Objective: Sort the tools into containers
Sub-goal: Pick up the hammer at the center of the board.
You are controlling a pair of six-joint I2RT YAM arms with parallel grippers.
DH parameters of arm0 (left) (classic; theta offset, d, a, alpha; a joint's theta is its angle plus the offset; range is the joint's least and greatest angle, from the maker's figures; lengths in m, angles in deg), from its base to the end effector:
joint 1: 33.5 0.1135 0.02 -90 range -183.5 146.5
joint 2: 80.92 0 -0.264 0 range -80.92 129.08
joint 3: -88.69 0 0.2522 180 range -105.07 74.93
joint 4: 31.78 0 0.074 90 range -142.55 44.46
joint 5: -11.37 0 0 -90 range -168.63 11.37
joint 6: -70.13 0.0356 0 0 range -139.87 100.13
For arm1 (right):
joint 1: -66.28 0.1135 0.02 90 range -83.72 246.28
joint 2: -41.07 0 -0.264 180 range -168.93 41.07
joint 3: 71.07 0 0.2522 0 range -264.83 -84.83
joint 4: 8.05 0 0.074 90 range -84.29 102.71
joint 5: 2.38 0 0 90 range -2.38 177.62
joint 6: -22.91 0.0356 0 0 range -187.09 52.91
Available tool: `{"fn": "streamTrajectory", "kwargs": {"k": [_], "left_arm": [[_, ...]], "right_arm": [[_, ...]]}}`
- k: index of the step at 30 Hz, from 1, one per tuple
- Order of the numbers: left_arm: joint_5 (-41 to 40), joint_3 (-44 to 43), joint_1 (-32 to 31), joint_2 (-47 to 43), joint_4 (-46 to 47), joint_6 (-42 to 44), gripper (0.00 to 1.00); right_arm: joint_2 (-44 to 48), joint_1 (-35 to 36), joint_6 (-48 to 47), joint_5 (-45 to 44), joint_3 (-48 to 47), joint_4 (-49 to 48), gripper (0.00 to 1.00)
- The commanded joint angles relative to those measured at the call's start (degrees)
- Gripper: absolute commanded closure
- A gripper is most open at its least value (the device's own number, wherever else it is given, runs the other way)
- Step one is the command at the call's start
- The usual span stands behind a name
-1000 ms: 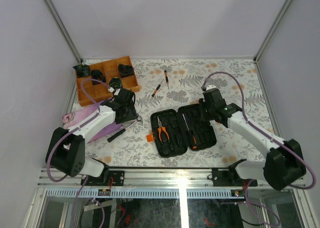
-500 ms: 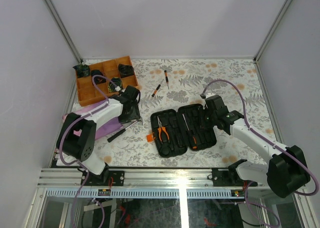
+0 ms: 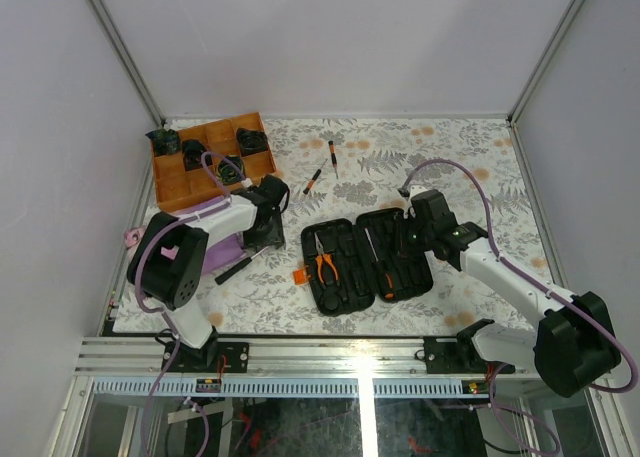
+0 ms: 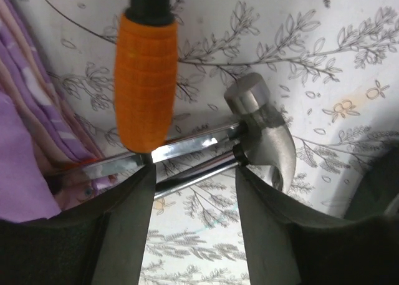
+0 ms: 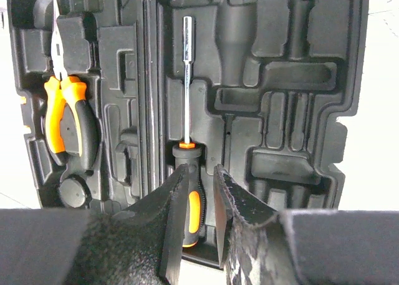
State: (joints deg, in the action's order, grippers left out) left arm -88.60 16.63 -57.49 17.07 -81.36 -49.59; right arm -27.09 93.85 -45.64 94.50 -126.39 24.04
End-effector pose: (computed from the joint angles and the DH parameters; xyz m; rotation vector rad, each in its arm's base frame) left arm 0.2865 -0.1207 0.1591 -0.1733 2.8325 0.0579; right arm 0.2153 0.1172 0.2253 -0.1892 2.4106 0.5483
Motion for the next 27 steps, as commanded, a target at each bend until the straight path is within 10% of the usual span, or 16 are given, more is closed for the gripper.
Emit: {"fn": "streamTrajectory", "kwargs": {"k": [1, 27], "left_arm": [[-0.1, 0.3, -1.6, 1.9, 0.2, 0.1, 0.51], [9.5, 1.8, -4.0, -2.1, 8.3, -1.4, 1.00]], "right_arm": [[-0.1, -0.1, 1.0, 1.7, 0.4, -2.4, 0.70], [1.7, -0.1, 2.9, 1.2, 0.8, -1.6, 0.69]]}}
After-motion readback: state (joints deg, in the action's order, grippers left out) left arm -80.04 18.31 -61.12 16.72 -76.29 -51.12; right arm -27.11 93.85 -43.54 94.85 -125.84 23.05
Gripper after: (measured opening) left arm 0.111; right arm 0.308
